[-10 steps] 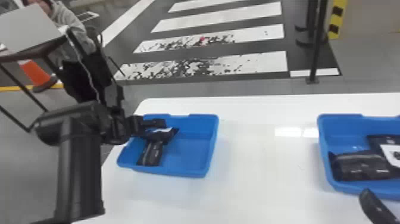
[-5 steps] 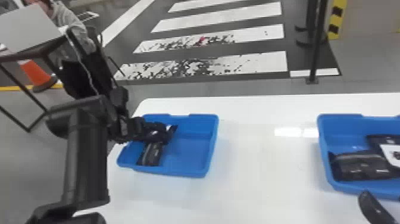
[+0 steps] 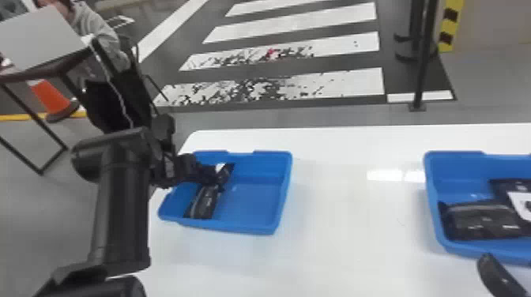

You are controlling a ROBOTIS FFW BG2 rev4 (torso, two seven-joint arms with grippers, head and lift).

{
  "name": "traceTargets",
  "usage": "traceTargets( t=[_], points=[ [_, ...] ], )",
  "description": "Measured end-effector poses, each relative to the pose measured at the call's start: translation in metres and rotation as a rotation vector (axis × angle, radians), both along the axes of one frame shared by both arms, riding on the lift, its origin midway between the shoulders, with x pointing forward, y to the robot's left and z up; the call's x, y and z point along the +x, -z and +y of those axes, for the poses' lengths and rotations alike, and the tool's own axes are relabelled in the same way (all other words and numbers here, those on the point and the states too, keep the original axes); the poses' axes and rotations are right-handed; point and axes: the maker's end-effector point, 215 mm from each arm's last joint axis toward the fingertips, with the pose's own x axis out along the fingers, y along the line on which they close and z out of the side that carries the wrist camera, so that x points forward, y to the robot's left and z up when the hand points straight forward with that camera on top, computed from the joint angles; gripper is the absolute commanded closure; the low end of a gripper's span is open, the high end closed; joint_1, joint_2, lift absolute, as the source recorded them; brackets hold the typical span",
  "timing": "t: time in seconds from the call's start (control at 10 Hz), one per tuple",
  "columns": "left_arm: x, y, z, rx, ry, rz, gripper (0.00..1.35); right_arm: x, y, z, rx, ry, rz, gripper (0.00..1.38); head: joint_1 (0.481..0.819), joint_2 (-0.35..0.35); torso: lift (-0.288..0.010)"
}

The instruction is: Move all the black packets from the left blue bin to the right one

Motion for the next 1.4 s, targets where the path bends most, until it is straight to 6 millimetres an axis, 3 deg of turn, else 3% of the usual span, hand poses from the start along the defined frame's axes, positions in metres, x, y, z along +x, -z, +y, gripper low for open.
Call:
traceTargets(
  t=[0.3,0.4,0.6,1.0,1.4],
  points=[
    [0.005,-0.012,-0.005,0.035,0.051,-0.082,1.21,-0.001,-0.001,0.000,0.004,-0.001,0.000,0.16,0.695,0.343,-0.154],
    [-0.002,-0.028,-0.009,0.055,0.067,-0.118,1.21,-0.001,-0.001,0.000,0.004,-0.002,-0.002,0.16,0.695,0.341,-0.154],
    [-0.020,-0.057,-0.038,0.037,0.138,-0.219,1.21,-0.001,-0.002,0.000,0.005,-0.003,-0.001,0.17,0.695,0.318,-0.154],
    [-0.060,-0.111,-0.140,-0.028,0.380,-0.415,1.21,0.007,-0.017,0.012,0.029,-0.049,-0.020,0.17,0.695,0.223,-0.154],
    [-0.088,-0.122,-0.275,-0.224,0.639,-0.481,1.21,0.020,-0.060,0.070,0.193,-0.178,-0.058,0.17,0.695,0.129,-0.154]
  ],
)
